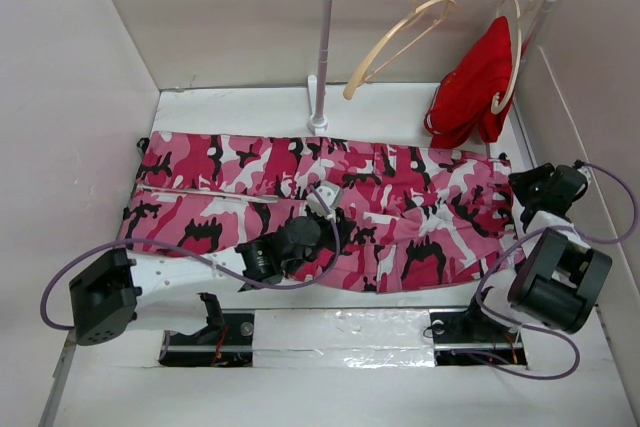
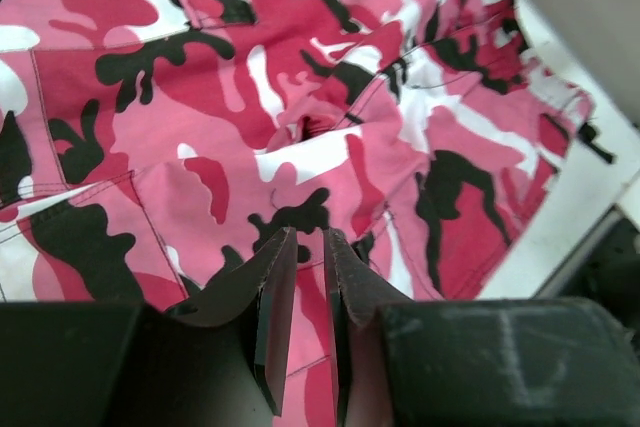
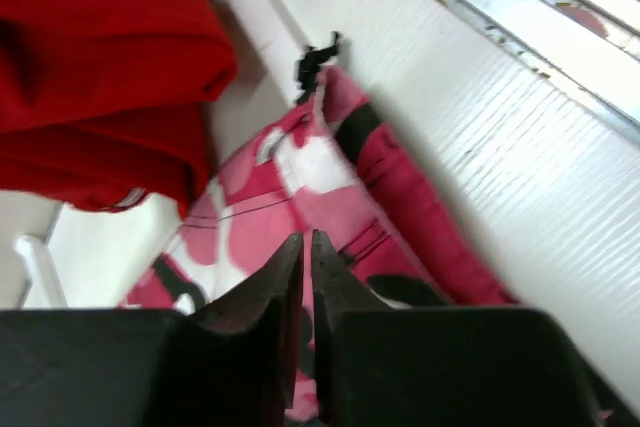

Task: Place the trousers on the hanger
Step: Flatten out the trousers at the center of the board.

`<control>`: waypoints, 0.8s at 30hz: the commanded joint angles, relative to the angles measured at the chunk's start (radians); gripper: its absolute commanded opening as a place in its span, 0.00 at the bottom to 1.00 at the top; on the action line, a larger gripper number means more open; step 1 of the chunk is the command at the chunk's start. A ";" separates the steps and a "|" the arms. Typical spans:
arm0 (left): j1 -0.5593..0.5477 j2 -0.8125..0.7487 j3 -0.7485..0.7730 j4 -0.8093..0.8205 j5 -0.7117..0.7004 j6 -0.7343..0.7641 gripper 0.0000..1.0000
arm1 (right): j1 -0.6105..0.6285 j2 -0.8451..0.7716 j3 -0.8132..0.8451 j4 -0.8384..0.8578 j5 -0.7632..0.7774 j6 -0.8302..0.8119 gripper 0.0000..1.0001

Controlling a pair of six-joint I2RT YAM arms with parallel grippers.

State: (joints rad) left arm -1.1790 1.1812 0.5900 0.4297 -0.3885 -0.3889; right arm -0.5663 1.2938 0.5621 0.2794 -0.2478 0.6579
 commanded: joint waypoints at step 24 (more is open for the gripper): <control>-0.005 -0.127 -0.021 0.030 0.066 -0.038 0.17 | 0.102 0.392 0.436 -0.233 0.096 -0.181 0.15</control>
State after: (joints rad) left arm -1.1790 1.0630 0.5617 0.4431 -0.3019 -0.4187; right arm -0.4587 1.7027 0.9417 0.0395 -0.1684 0.4755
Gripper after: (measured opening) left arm 0.174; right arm 0.198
